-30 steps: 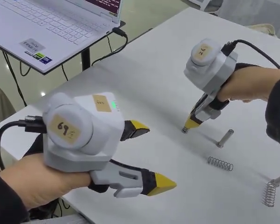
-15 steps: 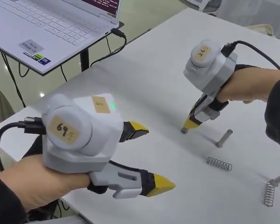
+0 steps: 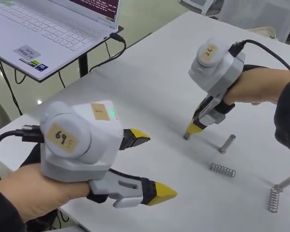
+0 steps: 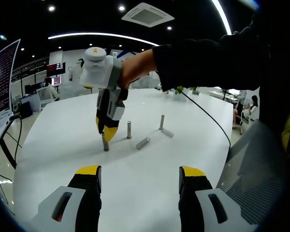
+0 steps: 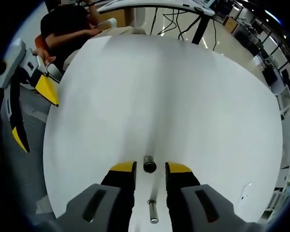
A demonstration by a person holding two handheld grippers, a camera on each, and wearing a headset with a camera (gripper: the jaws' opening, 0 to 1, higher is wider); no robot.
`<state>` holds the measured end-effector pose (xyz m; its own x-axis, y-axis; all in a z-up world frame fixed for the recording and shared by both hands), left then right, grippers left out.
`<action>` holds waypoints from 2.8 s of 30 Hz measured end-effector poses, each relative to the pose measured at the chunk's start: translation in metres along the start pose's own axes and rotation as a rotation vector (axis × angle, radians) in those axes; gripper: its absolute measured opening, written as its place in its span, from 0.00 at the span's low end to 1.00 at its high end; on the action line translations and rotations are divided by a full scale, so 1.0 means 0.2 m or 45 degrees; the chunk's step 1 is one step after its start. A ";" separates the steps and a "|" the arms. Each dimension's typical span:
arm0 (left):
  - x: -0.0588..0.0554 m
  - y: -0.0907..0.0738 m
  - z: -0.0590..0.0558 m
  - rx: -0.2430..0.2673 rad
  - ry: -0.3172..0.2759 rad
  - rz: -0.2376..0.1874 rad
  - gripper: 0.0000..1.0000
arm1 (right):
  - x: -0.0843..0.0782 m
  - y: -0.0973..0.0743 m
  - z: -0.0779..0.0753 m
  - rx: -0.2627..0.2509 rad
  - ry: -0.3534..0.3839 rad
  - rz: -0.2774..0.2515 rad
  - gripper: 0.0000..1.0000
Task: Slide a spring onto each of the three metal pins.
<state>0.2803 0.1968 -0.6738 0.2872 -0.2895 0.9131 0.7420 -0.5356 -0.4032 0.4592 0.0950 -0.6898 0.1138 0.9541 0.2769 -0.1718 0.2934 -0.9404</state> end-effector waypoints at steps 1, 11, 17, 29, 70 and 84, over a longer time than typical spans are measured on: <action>0.00 0.00 0.00 0.001 0.000 0.001 0.61 | 0.00 0.00 0.01 -0.001 -0.002 0.000 0.22; 0.01 0.00 0.00 0.007 0.017 0.008 0.61 | 0.02 -0.08 0.05 -0.029 -0.027 -0.035 0.23; 0.01 0.00 0.01 0.016 0.024 0.013 0.61 | 0.02 -0.15 0.10 -0.060 -0.029 -0.082 0.24; 0.02 0.00 0.03 0.019 0.062 0.037 0.61 | 0.02 -0.28 0.22 -0.107 -0.041 -0.195 0.24; 0.18 0.08 -0.09 -0.060 0.171 0.027 0.61 | -0.36 -0.67 0.46 -0.353 0.077 -0.861 0.24; 0.20 0.12 -0.13 -0.091 0.200 0.035 0.60 | -0.52 -0.70 0.57 -0.454 0.130 -1.105 0.27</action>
<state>0.2949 0.1519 -0.6483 0.2043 -0.4218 0.8834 0.6886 -0.5794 -0.4359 0.3595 -0.0387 -0.5655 0.1493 0.3962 0.9060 0.3207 0.8473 -0.4234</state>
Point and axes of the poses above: the centre of the closed fingertips' face, and the gripper's own axes: y roughly forward along the fingers, z roughly to its left, x roughly out of its top, the point moved 7 cm from there along -y, roughly backward along the fingers, and after that the axes turned 15 degrees about x, right-handed, at the moved point
